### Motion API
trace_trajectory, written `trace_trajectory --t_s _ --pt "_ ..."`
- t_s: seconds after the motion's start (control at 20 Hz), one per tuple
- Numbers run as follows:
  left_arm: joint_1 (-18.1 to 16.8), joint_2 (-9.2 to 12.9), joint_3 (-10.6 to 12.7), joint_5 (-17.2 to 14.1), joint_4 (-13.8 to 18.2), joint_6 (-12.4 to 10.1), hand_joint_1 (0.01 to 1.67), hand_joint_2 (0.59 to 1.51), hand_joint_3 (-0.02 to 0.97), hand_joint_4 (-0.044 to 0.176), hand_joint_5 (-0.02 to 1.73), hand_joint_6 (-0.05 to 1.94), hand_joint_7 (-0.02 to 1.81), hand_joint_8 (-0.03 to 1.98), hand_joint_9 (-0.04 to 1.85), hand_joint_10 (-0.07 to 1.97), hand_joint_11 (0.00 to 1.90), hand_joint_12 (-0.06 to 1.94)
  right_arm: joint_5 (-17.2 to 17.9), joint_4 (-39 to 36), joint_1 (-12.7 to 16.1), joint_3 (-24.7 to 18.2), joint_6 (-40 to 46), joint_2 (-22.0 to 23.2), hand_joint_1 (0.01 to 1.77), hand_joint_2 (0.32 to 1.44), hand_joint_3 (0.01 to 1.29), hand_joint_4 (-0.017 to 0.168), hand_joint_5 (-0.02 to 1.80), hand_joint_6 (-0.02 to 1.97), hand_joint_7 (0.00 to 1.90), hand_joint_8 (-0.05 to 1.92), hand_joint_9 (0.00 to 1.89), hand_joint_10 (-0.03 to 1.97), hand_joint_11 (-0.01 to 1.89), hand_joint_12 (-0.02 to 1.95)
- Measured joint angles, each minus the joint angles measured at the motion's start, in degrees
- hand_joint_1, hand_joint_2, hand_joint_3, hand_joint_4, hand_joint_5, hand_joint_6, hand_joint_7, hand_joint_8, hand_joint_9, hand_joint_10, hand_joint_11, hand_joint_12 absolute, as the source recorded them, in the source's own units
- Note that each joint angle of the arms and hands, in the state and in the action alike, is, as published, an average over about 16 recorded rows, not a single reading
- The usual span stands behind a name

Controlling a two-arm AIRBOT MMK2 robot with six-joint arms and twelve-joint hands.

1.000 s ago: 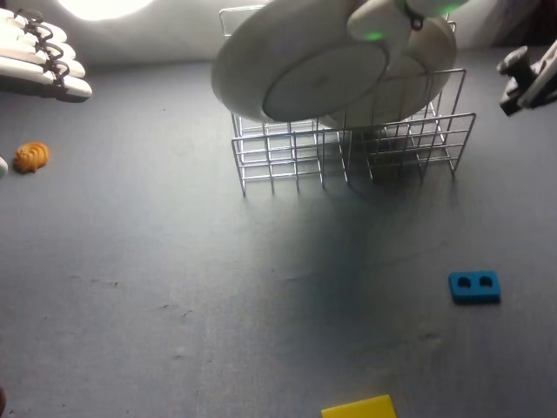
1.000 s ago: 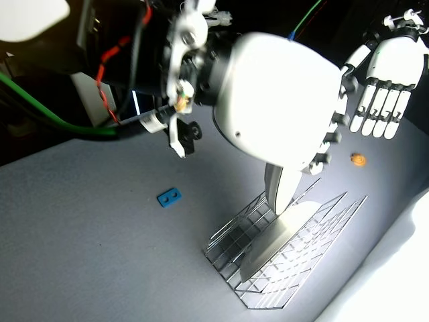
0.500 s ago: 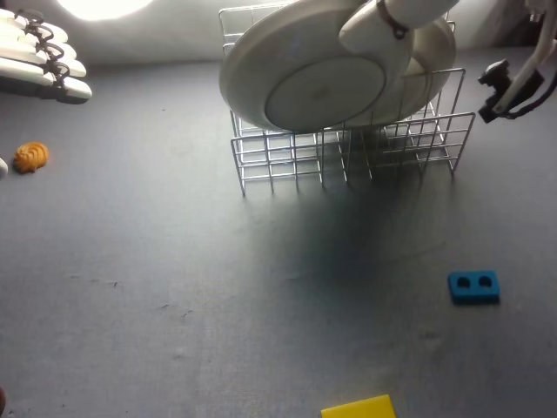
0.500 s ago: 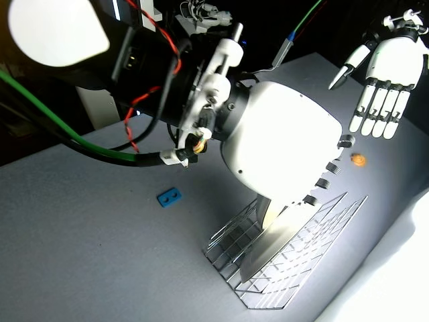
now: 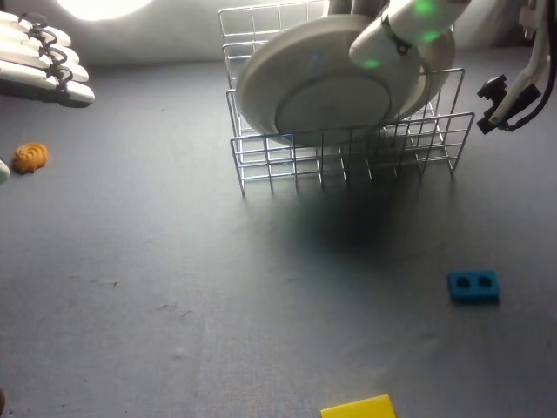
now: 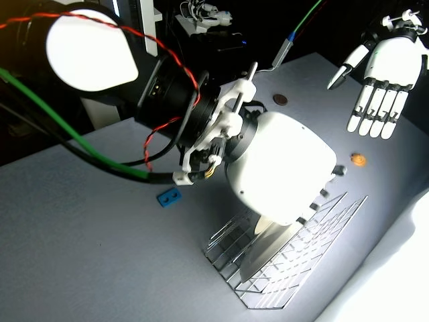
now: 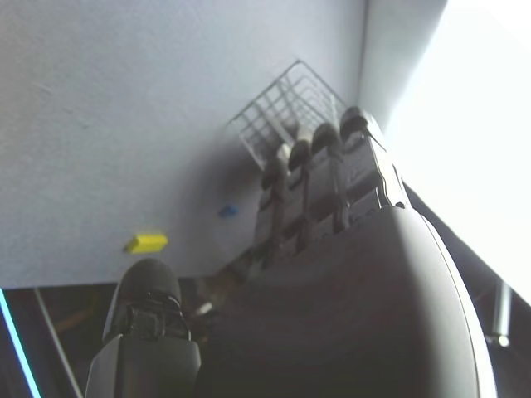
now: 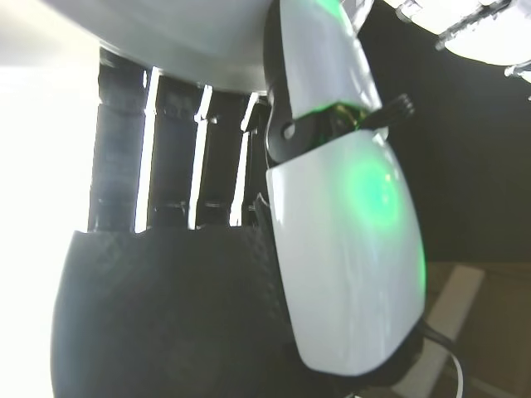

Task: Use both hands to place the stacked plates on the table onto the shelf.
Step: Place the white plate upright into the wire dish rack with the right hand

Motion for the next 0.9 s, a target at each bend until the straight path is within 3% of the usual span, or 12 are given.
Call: trace_trajectory --t_s 0.15,0.4,0.9 --pt "0.00 0.00 -0.07 -0.06 0.07 0.00 0.02 1.219 0.014 0.001 0.11 0.01 0.07 0.00 0.05 0.00 0.02 0.02 0.06 0.03 -1.01 0.91 -0.01 -0.42 1.38 1.00 0.01 -0.008 0.90 0.89 1.11 0.70 1.09 0.86 0.94 0.94" --pt "0.00 0.00 -0.13 -0.14 0.12 0.00 0.02 1.220 0.013 0.001 0.11 0.01 0.07 0.00 0.04 0.00 0.02 0.02 0.81 0.04 -2.53 1.93 -0.27 -0.96 1.35 1.01 0.01 -0.007 0.89 0.91 1.09 0.66 1.08 0.63 0.88 0.96" --pt "0.03 0.00 -0.32 -0.32 0.20 0.00 0.02 1.220 0.014 0.001 0.10 0.01 0.07 0.00 0.04 0.00 0.02 0.02 2.35 0.05 -3.48 2.27 -0.91 -1.27 1.25 1.05 0.01 -0.003 0.84 0.40 1.02 0.23 1.05 0.09 0.70 1.01"
